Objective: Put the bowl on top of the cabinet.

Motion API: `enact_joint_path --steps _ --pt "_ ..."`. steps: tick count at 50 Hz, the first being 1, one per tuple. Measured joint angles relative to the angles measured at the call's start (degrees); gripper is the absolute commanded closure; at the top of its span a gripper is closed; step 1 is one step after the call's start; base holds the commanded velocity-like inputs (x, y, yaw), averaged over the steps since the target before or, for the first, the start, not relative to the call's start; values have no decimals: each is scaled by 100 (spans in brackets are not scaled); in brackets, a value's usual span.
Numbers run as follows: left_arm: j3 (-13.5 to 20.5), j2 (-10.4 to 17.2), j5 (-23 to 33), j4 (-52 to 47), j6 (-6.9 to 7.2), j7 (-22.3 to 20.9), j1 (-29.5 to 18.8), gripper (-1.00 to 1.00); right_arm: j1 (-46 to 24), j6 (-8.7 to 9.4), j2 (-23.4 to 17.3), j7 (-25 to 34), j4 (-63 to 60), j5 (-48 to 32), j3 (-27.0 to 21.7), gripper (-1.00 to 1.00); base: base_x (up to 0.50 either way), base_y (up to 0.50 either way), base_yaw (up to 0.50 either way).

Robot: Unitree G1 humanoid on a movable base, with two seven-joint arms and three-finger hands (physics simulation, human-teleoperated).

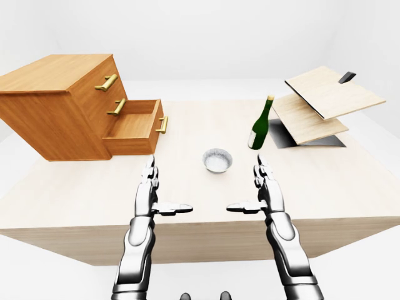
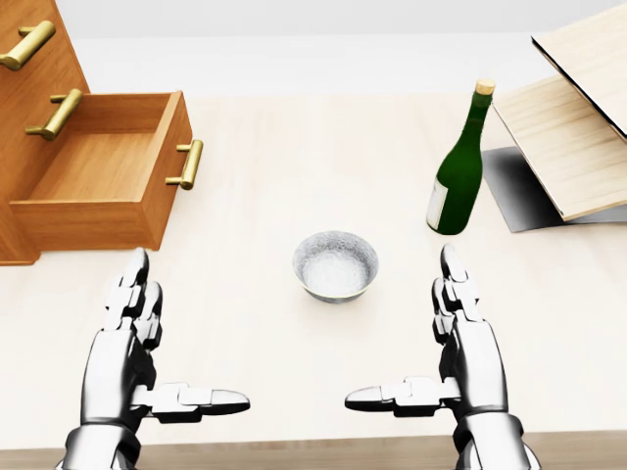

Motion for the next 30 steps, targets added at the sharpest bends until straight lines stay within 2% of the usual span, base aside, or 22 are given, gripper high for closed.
enact_joint_path --steps 6,13,18,19,30 --pt "74 38 -22 -136 -50 -103 55 -100 44 93 -32 21 -113 -93 -47 -100 0 0 0" --pt "127 60 -60 -343 -21 -205 131 -100 131 217 -48 52 -322 -155 -78 -100 0 0 0" --pt "188 77 -133 -670 137 -283 216 -100 265 412 -48 75 -683 -201 -83 -100 0 0 0" --pt "246 91 -266 -939 268 -338 323 -100 315 429 -51 74 -761 -175 -115 -100 0 0 0" --pt "275 82 -236 -728 290 -314 208 -100 298 362 -60 163 -727 -76 -143 -100 0 0 0"
